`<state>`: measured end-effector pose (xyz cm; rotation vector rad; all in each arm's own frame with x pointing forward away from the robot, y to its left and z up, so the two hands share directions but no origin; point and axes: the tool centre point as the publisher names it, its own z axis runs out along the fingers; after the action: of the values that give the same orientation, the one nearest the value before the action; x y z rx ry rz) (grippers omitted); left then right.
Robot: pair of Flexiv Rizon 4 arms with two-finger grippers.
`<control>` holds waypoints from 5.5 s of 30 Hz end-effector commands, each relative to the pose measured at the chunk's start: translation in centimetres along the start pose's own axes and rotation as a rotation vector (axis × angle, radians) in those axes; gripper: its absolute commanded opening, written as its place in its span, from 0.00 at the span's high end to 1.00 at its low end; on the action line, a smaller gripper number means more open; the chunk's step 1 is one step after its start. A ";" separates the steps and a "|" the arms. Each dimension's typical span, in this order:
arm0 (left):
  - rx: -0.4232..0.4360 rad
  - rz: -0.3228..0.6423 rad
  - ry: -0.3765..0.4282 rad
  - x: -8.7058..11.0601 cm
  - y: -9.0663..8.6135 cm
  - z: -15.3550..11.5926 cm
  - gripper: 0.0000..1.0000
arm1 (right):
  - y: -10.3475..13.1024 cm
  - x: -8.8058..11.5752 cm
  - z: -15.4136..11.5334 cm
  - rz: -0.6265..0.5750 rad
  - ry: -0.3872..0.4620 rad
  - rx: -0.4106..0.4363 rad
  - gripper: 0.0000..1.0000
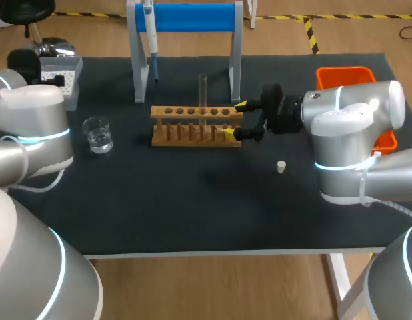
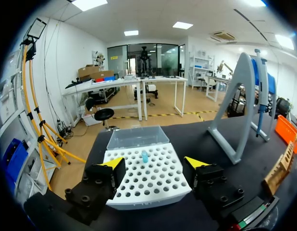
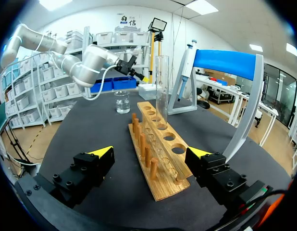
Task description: Invert the test tube, pick up the pipette, mount the tip to pipette, aspirate from beaker and dispense into the tube, eject the tip, return the pipette, and cap with the stopper.
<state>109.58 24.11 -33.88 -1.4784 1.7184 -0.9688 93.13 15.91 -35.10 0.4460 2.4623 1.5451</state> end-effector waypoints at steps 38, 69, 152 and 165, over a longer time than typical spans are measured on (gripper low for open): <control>-0.032 -0.005 0.008 -1.4 -0.3 4.5 0.57 | 0.0 0.0 -0.1 0.000 0.001 0.001 0.00; -0.045 0.000 0.004 -1.6 0.1 5.5 0.61 | 0.0 0.0 -0.1 0.000 0.001 0.001 0.00; 0.083 0.056 -0.059 -0.6 -6.1 0.1 1.00 | 0.0 0.0 -0.1 0.000 0.001 0.001 0.00; 0.120 0.235 0.228 8.5 -8.8 -6.5 1.00 | 0.0 0.0 -0.1 0.000 0.001 0.001 0.00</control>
<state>110.77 15.53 -25.15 -1.1267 1.8244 -1.0991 93.13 15.90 -35.11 0.4461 2.4622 1.5450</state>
